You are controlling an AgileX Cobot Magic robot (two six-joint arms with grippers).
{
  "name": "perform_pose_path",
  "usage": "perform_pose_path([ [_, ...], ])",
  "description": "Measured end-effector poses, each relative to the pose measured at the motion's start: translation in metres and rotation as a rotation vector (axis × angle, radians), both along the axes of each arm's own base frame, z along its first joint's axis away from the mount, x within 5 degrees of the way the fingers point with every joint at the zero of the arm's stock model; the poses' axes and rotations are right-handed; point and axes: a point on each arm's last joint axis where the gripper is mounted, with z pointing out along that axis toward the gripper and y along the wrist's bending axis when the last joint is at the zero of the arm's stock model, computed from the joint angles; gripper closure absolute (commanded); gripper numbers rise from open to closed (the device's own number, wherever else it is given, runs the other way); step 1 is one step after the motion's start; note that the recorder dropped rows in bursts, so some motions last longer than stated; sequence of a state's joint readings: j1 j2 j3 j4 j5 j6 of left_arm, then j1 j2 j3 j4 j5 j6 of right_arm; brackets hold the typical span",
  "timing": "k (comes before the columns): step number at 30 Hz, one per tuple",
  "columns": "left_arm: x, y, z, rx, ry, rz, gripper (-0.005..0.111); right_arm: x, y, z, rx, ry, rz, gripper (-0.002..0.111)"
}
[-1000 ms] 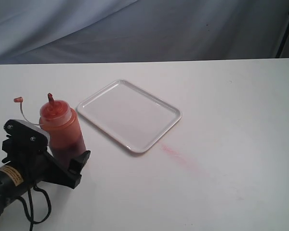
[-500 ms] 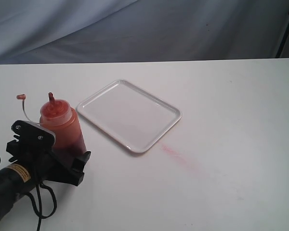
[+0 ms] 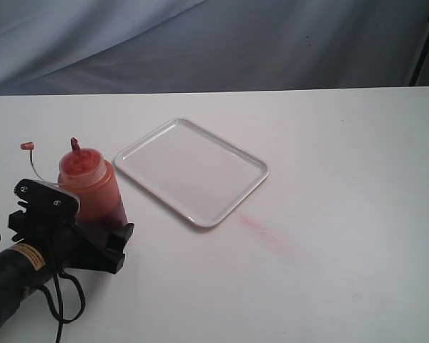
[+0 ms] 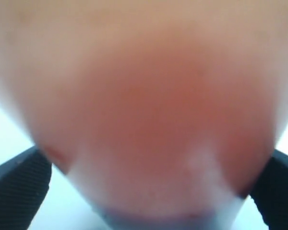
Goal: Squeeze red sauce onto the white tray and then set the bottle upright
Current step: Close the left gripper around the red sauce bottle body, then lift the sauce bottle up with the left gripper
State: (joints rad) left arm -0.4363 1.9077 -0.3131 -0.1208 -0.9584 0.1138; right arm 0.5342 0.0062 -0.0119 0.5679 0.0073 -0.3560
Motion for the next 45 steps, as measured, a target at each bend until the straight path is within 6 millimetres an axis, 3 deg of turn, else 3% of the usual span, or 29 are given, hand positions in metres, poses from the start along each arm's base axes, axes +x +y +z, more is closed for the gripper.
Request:
perform_pose_path([
  [7, 0.003, 0.007, -0.001, -0.039, 0.022, 0.036, 0.002, 0.0, 0.0, 0.0, -0.002, -0.001, 0.0, 0.108],
  [11, 0.019, 0.008, 0.0, -0.073, 0.071, 0.013, 0.002, 0.0, 0.0, 0.0, -0.003, -0.002, 0.0, 0.108],
  [33, 0.021, 0.011, 0.0, -0.073, 0.063, 0.052, 0.003, 0.0, 0.0, 0.0, -0.007, -0.004, -0.001, 0.108],
  [35, 0.021, 0.011, 0.0, -0.072, 0.065, 0.053, 0.008, 0.0, 0.0, 0.0, -0.007, -0.004, -0.001, 0.108],
  [40, 0.033, 0.005, -0.007, -0.066, 0.074, 0.036, 0.042, 0.0, 0.0, 0.0, -0.007, -0.004, -0.001, 0.108],
  [45, 0.034, 0.004, -0.008, -0.057, 0.087, 0.016, 0.063, 0.0, 0.0, 0.0, -0.007, -0.004, -0.001, 0.108],
])
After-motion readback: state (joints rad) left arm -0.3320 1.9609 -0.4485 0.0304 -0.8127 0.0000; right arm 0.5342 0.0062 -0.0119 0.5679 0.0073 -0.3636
